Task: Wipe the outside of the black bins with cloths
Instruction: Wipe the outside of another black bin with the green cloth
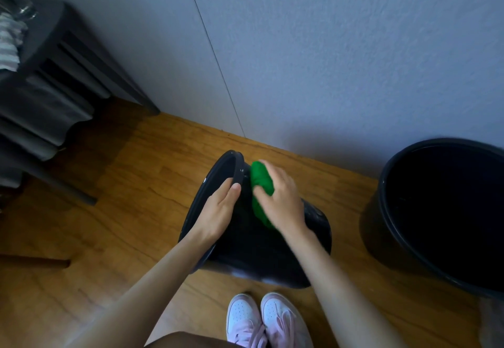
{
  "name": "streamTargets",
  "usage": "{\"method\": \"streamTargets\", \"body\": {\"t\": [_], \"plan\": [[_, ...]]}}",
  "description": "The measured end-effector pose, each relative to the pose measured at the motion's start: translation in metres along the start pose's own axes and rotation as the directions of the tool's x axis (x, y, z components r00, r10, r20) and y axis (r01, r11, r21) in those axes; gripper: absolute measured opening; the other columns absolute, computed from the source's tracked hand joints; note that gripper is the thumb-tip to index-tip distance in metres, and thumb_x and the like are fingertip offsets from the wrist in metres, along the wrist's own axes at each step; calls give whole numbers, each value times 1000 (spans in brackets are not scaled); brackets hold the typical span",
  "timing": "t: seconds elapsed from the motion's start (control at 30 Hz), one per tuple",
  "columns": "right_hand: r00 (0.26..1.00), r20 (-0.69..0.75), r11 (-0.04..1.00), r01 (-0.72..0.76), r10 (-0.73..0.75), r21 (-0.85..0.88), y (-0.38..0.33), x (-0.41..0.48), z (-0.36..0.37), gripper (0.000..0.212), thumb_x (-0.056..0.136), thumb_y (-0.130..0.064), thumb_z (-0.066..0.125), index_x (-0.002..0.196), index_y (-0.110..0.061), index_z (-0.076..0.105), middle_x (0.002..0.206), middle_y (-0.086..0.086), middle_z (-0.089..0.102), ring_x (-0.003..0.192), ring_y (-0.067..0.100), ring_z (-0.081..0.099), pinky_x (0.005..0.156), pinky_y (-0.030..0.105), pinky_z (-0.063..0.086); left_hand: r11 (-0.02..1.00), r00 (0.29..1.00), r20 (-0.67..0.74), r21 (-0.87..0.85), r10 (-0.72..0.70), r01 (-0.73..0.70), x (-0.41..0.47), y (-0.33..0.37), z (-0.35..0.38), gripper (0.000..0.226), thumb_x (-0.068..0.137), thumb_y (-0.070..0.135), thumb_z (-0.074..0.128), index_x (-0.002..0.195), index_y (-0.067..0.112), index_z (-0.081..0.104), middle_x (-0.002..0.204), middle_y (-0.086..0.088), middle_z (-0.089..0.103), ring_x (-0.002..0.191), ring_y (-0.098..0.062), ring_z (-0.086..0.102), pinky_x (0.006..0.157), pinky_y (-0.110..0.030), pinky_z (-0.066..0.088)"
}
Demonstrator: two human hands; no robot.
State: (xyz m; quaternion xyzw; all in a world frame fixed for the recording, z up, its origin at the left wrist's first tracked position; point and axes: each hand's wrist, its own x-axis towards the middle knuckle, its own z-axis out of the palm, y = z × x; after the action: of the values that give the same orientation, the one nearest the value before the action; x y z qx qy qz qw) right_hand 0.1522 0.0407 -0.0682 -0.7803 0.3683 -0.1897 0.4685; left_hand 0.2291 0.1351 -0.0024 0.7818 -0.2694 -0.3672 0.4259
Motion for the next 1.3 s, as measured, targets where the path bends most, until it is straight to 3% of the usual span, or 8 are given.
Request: {"method": "streamTargets", "body": {"t": [0.1,0.23,0.33,0.5,0.63,0.77,0.97,1.3], "plan": [[979,55,981,-194,194,-15,36,15,-9,54,91,-29,51,142,-32,34,141,-2,42,127,20,40,92,32,39,1000,999,-39,17,9,-9,-3,1,-4,31,102,21,31,75,35,38,77,20,40,62,28,48,59,5,37],[945,10,945,-326,326,-31,76,-8,-21,57,91,-25,52,143,-35,31,140,1,42,127,24,38,97,34,37,999,1000,-18,35,15,-15,0,-1,-9,29,101,27,31,93,14,56,86,7,58,90,-11,56,81,-22,46],[971,-81,971,-232,227,-63,66,-27,-18,62,86,-20,58,142,-34,35,137,-1,45,127,20,36,98,31,33,997,999,-29,68,21,-19,2,-5,-8,32,101,28,31,101,9,57,93,-5,60,96,-19,57,82,-26,46],[985,-131,993,111,-117,-49,-8,-39,12,55,79,-38,50,135,-36,44,132,-10,48,128,12,35,94,32,42,993,997,-80,118,16,-7,3,-8,-8,27,101,25,33,85,17,52,82,5,53,78,-5,51,70,-7,41],[981,-121,988,151,-154,-31,-6,-24,13,53,78,-35,50,131,-32,48,128,-11,50,125,12,39,88,34,48,992,996,-86,124,33,-22,3,-8,-7,32,101,24,33,87,-1,47,75,-2,46,70,-10,44,63,-21,39],[980,-113,983,-172,163,-69,48,-5,4,52,83,-28,61,133,-33,47,134,-8,48,125,16,40,91,29,37,995,994,-109,95,17,-7,6,-11,-15,35,101,28,32,96,1,54,91,-15,58,83,-19,56,74,-29,44],[837,-158,848,-530,524,2,130,-14,-20,51,87,-27,56,137,-28,45,135,6,47,123,28,43,99,40,39,994,992,-121,89,-44,55,8,-14,-21,41,100,34,32,107,0,55,109,-22,59,102,-35,56,88,-44,47],[971,-234,996,16,-36,-86,5,-40,20,54,69,-28,51,123,-30,55,126,-5,54,125,21,42,88,36,43,989,996,-88,149,0,14,6,-10,-15,35,101,27,32,99,-1,52,84,-10,54,76,-16,52,70,-29,42]]}}
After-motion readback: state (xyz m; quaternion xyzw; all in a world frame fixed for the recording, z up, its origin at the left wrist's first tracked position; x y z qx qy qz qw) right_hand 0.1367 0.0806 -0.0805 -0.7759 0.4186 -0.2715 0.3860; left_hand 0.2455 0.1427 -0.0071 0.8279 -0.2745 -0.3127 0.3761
